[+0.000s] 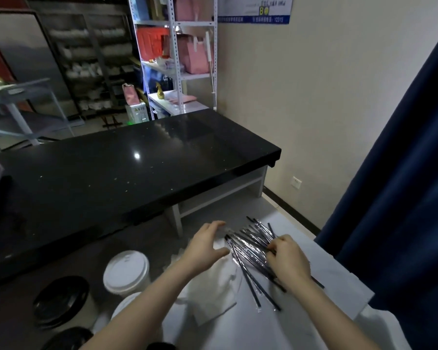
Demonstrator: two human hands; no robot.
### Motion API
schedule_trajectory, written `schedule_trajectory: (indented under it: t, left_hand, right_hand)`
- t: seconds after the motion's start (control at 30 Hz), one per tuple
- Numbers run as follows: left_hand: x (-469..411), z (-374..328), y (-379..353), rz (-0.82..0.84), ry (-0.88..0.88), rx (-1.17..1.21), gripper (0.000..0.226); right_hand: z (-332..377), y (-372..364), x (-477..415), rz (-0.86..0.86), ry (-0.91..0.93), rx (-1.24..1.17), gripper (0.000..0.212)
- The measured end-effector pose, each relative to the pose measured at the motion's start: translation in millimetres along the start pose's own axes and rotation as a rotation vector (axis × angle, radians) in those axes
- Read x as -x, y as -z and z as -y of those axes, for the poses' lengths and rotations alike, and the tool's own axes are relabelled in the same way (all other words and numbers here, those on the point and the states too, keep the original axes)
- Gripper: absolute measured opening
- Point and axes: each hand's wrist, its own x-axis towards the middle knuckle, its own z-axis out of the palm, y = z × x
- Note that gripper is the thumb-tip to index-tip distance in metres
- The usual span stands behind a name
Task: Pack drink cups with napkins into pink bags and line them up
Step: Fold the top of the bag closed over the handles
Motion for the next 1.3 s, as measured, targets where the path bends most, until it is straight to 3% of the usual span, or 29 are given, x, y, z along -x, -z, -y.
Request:
schedule_trajectory:
  t: [0.3, 0.43, 0.67, 0.8, 1.07, 1.3]
  left_hand:
    - [22, 5, 23, 0.006, -0.043, -0.010, 0.060]
    - [36, 6, 35, -0.033, -0.071, 0.033, 0.055]
    - [90, 7, 104, -0.223, -0.103, 0.234, 0.051]
    - [138, 13, 154, -0.333, -0.125, 0.276, 0.037]
    - [284, 55, 267, -0.649, -0.016, 0.052, 0.020]
    - [424, 85, 328, -0.897, 0.151, -0.127, 0.017]
  right_hand:
    - [21, 10, 19, -0.060, -0.091, 0.125, 0.021]
    - [35, 19, 34, -0.031, -0.036, 0.037, 0.021]
    - [108, 33, 71, -0.031, 0.337, -0.197, 0.018]
    - [165, 40, 94, -0.016, 0.568, -0.282, 0.026]
    - [316, 26, 164, 0.156, 0.949, -0.410, 0.039]
    - [430, -5, 245, 0.313, 1.221, -0.411, 0.024]
